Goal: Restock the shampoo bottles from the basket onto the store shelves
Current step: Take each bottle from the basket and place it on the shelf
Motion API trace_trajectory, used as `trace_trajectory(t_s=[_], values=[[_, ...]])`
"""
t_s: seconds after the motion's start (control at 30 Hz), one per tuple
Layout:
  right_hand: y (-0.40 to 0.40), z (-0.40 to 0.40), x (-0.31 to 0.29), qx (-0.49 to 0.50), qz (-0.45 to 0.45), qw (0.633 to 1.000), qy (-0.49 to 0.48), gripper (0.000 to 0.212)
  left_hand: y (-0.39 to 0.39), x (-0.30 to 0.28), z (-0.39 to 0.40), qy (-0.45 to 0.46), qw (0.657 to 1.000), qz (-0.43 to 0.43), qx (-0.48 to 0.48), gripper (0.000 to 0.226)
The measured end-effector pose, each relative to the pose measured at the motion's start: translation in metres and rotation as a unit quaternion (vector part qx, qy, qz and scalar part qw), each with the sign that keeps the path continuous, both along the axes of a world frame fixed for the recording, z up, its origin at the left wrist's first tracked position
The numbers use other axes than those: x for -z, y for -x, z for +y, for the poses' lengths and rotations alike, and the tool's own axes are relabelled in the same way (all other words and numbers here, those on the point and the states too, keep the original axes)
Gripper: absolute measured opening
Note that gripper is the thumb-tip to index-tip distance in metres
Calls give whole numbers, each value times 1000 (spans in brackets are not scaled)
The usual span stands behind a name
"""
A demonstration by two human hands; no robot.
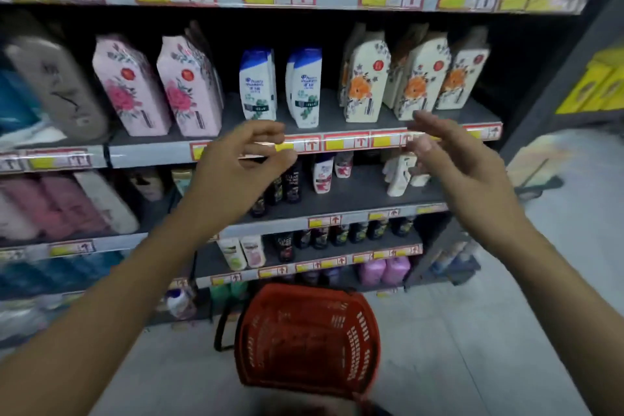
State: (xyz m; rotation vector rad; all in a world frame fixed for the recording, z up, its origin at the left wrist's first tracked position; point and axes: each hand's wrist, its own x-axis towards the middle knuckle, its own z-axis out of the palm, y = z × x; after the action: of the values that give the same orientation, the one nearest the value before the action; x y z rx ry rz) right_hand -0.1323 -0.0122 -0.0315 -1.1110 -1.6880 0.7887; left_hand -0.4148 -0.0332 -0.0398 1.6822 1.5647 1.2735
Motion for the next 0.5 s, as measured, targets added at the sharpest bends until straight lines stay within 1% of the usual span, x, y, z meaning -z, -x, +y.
trace_trajectory(t_s=[0.07, 0.13, 0.3, 0.43, 0.5], values=[[-10, -14, -4, 9, -10, 1000, -12, 45, -2, -4, -13, 0, 1000, 13, 4, 33], [-19, -28, 1, 12, -17, 1000, -10, 45, -4, 2, -21, 9, 1000, 6, 2, 30], [-34, -40, 33, 20, -49, 998, 19, 43, -18, 40, -27, 57, 998, 17, 10, 33], [-46, -41, 68, 53, -29, 997, 45, 37, -33, 76, -24, 83, 996, 25, -3, 33], [-51, -47, 92, 80, 7, 995, 67, 31, -37, 96, -23, 105, 994, 16, -17, 32]])
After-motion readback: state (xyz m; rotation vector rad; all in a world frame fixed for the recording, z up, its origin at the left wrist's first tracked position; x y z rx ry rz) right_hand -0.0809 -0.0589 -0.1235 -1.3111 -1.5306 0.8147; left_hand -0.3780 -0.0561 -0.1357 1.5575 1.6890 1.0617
